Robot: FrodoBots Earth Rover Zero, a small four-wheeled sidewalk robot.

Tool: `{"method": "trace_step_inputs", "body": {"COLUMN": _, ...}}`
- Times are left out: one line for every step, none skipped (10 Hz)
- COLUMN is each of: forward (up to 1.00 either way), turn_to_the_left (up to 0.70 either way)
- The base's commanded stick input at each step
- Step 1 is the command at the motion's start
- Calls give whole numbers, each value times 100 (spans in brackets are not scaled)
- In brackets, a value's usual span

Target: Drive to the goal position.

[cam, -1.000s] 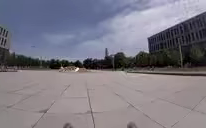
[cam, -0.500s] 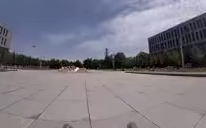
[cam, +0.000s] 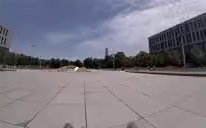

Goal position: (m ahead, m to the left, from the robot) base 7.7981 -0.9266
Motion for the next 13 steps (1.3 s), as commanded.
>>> {"method": "trace_step_inputs", "body": {"forward": 45, "turn_to_the_left": 0}}
{"method": "trace_step_inputs", "body": {"forward": 45, "turn_to_the_left": 0}}
{"method": "trace_step_inputs", "body": {"forward": 45, "turn_to_the_left": 0}}
{"method": "trace_step_inputs", "body": {"forward": 45, "turn_to_the_left": 0}}
{"method": "trace_step_inputs", "body": {"forward": 45, "turn_to_the_left": 0}}
{"method": "trace_step_inputs", "body": {"forward": 45, "turn_to_the_left": 0}}
{"method": "trace_step_inputs", "body": {"forward": 45, "turn_to_the_left": 0}}
{"method": "trace_step_inputs", "body": {"forward": 45, "turn_to_the_left": 0}}
{"method": "trace_step_inputs", "body": {"forward": 45, "turn_to_the_left": 0}}
{"method": "trace_step_inputs", "body": {"forward": 45, "turn_to_the_left": 0}}
{"method": "trace_step_inputs", "body": {"forward": 45, "turn_to_the_left": 0}}
{"method": "trace_step_inputs", "body": {"forward": 45, "turn_to_the_left": 0}}
{"method": "trace_step_inputs", "body": {"forward": 45, "turn_to_the_left": 0}}
